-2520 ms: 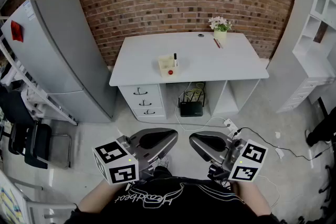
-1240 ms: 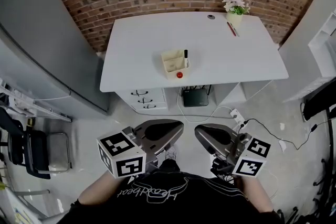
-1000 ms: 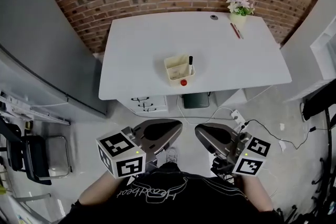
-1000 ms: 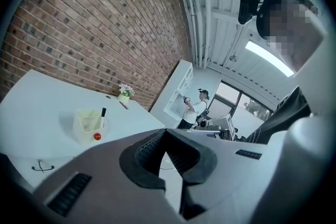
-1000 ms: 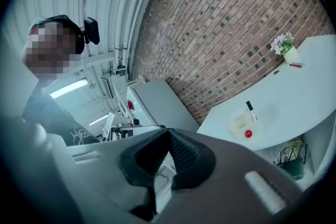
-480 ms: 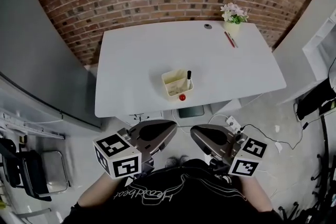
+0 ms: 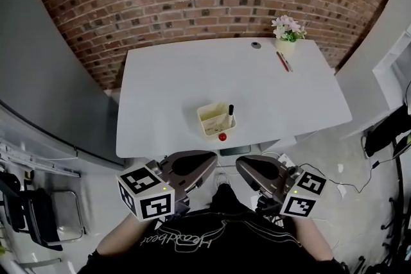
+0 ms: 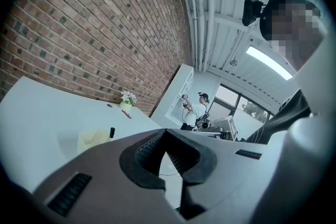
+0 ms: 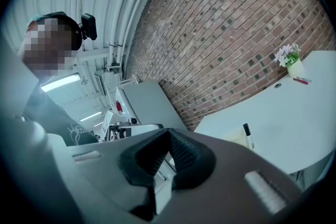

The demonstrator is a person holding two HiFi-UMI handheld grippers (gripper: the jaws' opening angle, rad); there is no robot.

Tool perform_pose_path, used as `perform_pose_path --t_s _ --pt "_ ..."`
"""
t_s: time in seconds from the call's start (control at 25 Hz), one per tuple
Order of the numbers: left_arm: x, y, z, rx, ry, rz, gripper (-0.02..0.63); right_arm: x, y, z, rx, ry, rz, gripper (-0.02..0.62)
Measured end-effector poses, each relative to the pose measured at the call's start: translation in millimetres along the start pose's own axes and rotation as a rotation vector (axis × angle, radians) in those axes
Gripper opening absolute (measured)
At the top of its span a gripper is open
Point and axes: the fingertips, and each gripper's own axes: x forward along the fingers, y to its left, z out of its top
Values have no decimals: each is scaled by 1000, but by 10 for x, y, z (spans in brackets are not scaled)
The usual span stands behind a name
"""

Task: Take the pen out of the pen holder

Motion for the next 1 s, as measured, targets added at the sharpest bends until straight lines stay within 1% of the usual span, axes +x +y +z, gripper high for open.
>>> perform_pose_path --t_s 0.44,0.52,0.64,0.72,0.84,1.0 --pt "350 428 176 -51 11 34 2 209 -591 259 24 32 -2 3" --pt "390 518 199 -66 11 44 2 245 -698 266 12 54 -5 4" --pt "454 634 209 -91 15 55 2 301 -832 256 -33 103 -7 3" --pt "499 699 203 -107 22 58 2 330 -941 239 -59 132 -26 5" --pt "543 791 221 -112 32 69 2 370 -1128 209 -56 166 -63 5" --pt "572 918 238 -119 40 94 2 423 -1304 171 -45 200 -72 8"
